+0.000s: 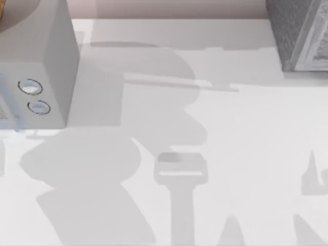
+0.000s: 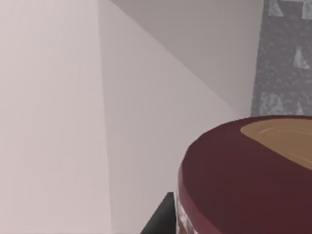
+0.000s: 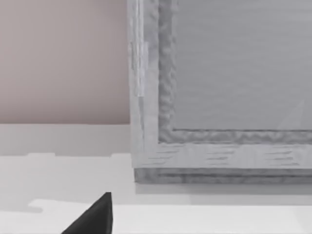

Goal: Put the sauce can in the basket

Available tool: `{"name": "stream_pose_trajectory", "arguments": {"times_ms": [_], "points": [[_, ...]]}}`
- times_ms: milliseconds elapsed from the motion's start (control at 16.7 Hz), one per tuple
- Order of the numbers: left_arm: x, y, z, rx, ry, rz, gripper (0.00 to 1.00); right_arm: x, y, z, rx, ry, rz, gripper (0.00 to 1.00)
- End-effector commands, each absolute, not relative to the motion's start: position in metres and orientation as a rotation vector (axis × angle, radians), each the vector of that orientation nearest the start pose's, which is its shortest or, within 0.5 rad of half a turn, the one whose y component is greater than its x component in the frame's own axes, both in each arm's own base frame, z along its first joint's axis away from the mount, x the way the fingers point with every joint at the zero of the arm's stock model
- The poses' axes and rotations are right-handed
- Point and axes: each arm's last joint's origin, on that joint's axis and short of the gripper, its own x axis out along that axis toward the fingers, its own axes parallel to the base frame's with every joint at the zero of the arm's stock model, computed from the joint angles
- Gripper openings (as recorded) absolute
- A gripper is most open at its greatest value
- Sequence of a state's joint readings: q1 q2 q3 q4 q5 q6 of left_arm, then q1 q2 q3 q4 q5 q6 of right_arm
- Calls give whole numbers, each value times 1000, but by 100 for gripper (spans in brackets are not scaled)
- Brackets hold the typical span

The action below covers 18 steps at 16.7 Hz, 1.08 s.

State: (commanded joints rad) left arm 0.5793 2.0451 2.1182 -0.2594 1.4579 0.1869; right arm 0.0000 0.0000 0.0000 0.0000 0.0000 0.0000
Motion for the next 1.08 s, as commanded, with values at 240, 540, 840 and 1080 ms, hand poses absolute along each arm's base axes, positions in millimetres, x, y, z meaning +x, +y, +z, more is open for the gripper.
{"name": "stream_pose_trajectory", "arguments": {"times_ms": [240,540,840,1080], "points": [[404,221,395,5,11,-859,0,106,-1,160,0,0,0,100],[419,206,387,6,11,-858,0,106,-1,160,0,0,0,100],[432,191,379,9,7,-849,0,106,-1,160,0,0,0,100],[435,188,377,5,8,-852,0,106,-1,160,0,0,0,100]]}}
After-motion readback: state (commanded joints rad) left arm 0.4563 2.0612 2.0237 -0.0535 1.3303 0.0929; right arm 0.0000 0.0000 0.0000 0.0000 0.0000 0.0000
